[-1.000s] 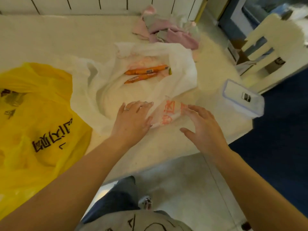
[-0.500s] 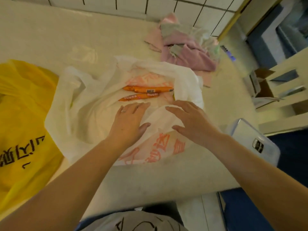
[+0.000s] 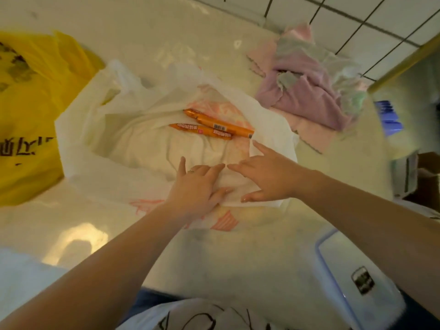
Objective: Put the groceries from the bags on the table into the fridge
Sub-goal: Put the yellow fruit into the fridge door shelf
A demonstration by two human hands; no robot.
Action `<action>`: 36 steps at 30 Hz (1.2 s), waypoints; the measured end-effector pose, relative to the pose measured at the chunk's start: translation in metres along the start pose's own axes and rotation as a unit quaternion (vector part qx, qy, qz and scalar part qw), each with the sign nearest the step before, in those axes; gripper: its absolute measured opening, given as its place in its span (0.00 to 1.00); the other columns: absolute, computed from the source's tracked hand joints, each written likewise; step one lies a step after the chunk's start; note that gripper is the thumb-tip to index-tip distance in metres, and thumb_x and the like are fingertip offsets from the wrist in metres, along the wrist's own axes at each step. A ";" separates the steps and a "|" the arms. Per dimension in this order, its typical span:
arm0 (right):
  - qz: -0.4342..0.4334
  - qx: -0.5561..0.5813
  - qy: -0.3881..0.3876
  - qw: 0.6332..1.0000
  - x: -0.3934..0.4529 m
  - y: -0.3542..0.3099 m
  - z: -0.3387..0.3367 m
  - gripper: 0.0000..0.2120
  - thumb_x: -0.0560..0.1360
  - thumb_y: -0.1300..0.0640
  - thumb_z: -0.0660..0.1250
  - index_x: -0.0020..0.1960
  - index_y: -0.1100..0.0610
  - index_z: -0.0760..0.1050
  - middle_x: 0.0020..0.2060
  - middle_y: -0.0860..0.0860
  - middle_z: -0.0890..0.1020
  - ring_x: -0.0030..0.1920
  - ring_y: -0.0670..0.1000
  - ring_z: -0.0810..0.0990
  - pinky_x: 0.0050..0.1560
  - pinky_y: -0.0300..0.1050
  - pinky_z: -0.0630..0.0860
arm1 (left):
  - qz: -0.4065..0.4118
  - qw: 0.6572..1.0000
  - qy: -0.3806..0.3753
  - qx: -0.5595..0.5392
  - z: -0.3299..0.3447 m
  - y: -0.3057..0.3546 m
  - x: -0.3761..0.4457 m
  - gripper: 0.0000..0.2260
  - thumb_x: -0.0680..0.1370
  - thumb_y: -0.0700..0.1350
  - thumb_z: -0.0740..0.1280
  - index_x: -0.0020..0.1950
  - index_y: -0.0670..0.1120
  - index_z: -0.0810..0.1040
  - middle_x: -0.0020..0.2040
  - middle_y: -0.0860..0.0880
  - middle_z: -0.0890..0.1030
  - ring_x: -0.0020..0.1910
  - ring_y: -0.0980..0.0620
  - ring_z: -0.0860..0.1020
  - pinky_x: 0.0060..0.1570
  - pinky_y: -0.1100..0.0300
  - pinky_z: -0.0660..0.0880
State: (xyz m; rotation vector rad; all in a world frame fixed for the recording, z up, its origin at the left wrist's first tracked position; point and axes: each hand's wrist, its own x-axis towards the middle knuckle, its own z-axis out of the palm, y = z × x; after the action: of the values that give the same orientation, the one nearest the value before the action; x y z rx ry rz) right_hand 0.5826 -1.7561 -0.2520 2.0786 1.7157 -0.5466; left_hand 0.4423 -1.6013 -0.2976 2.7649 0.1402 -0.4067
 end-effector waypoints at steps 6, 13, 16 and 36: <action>-0.108 -0.042 0.139 0.983 -0.020 0.004 0.015 0.17 0.71 0.56 0.66 0.60 0.49 0.76 0.39 0.47 0.82 0.41 0.51 0.81 0.71 0.61 0.56 | 0.000 1.000 0.002 -0.017 0.009 0.030 -0.017 0.22 0.79 0.56 0.57 0.73 0.56 0.63 0.67 0.52 0.71 0.65 0.49 0.71 0.72 0.44 0.41; -0.140 -0.077 0.275 0.948 -0.060 0.012 0.028 0.12 0.71 0.58 0.59 0.47 0.53 0.80 0.33 0.50 0.77 0.32 0.51 0.78 0.69 0.58 0.63 | 0.113 0.976 0.189 -0.007 0.026 0.054 -0.042 0.16 0.75 0.52 0.57 0.53 0.50 0.82 0.44 0.50 0.80 0.44 0.48 0.81 0.59 0.43 0.72; -0.158 -0.073 0.286 0.942 -0.075 0.012 0.040 0.10 0.70 0.56 0.69 0.51 0.53 0.79 0.36 0.50 0.80 0.35 0.51 0.80 0.65 0.57 0.70 | 0.132 0.972 0.189 -0.031 0.032 0.071 -0.050 0.14 0.75 0.50 0.59 0.51 0.49 0.82 0.42 0.49 0.79 0.41 0.46 0.79 0.42 0.50 0.78; 0.041 0.205 0.193 0.959 -0.051 -0.040 0.041 0.25 0.75 0.41 0.50 0.69 0.47 0.68 0.68 0.47 0.68 0.66 0.50 0.67 0.61 0.45 0.67 | -0.031 0.965 0.220 -0.140 0.031 0.065 -0.048 0.16 0.76 0.45 0.64 0.64 0.47 0.77 0.63 0.47 0.77 0.65 0.45 0.72 0.60 0.53 0.70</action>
State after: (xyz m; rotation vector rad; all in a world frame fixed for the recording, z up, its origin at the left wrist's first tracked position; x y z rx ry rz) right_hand 0.5321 -1.8126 -0.2618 2.6862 1.8276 -0.5337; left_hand 0.3980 -1.6751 -0.2908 2.5268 0.3610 0.2070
